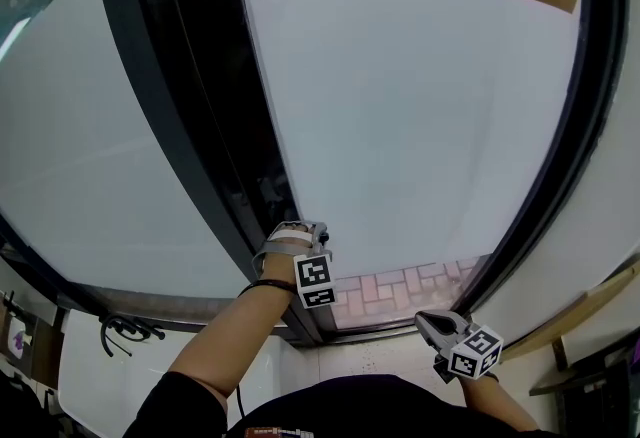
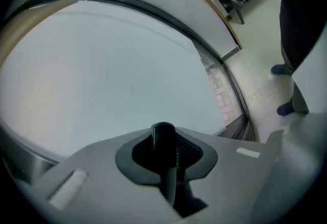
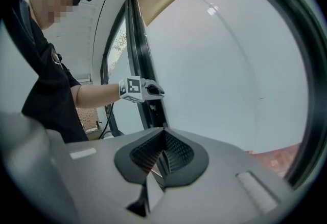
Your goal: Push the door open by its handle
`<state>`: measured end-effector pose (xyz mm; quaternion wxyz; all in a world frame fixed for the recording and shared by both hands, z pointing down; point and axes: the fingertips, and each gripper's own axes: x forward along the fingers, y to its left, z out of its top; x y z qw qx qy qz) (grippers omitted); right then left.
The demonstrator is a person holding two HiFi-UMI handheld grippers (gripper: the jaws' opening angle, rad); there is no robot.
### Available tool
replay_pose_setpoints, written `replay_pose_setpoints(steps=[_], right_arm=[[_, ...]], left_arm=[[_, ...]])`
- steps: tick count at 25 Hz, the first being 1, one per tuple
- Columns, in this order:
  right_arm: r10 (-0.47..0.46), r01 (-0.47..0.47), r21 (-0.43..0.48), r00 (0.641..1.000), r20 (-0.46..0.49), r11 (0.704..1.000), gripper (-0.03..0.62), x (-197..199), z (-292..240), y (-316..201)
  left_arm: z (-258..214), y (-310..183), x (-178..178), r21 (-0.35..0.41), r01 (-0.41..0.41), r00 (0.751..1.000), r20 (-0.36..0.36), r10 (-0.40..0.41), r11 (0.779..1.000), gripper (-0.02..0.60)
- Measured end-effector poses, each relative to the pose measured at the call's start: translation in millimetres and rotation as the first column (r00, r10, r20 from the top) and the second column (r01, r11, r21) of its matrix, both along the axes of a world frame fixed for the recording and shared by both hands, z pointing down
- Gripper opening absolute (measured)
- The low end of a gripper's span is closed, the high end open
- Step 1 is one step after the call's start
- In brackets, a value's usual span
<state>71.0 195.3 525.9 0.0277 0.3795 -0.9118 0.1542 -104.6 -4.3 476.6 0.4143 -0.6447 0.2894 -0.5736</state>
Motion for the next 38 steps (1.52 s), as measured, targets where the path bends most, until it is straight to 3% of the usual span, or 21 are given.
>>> replay_pose_setpoints(steps=[3,6,7,10,15,20,27,33,38], right_arm=[[-0.016,0.016,-0.004,1.000,0.003,1.000,0.000,-2.8,2.4,-7.2],[-0.036,0.036,0.005,0.999,0.007,0.999,0.000,-6.9,0.4,-15.7],[-0.043,0.043,0.010,0.999,0.009,0.999,0.000,-7.5,-0.4,-18.3],[-0.048,0.048,0.014,0.999,0.018,0.999,0.000,-6.3,-2.3,-25.0],[-0.064,0.064,-0.002,0.998,0.025,0.998,0.000,7.7,3.1,-32.4],[-0.097,0.097,-0.005,0.995,0.011,0.995,0.000,37.8,3.5,-37.5],[-0.101,0.101,0.001,0.995,0.013,0.995,0.000,67.3,-0.6,-83.2],[-0.097,0.098,0.036,0.994,-0.040,0.994,0.000,44.3,-12.8,-153.4],[-0.084,0.085,0.042,0.996,-0.030,0.995,0.000,28.5,-27.5,-204.8]], left_arm=[[7.8,-3.3,-4.0,0.083,-0.012,0.993,0.116,0.002,0.996,0.038],[23.5,-5.9,-10.0,0.160,-0.034,0.956,0.293,-0.014,0.987,0.033],[26.8,-6.5,-10.2,0.176,-0.036,0.948,0.317,-0.022,0.984,0.038],[32.1,-16.7,-11.9,0.176,-0.004,0.945,0.323,-0.054,0.984,0.006],[47.4,-60.0,-21.8,0.186,0.075,0.918,0.371,-0.141,0.980,0.000],[46.7,-104.3,-27.7,0.169,0.065,0.897,0.423,-0.132,0.983,0.000],[43.3,-172.5,-16.7,0.140,0.015,0.912,0.403,-0.071,0.990,0.000],[39.4,-247.6,3.3,0.080,-0.005,0.920,0.390,-0.026,0.997,0.000],[38.3,-307.6,10.1,0.035,-0.031,0.915,0.404,0.014,0.999,0.000]])
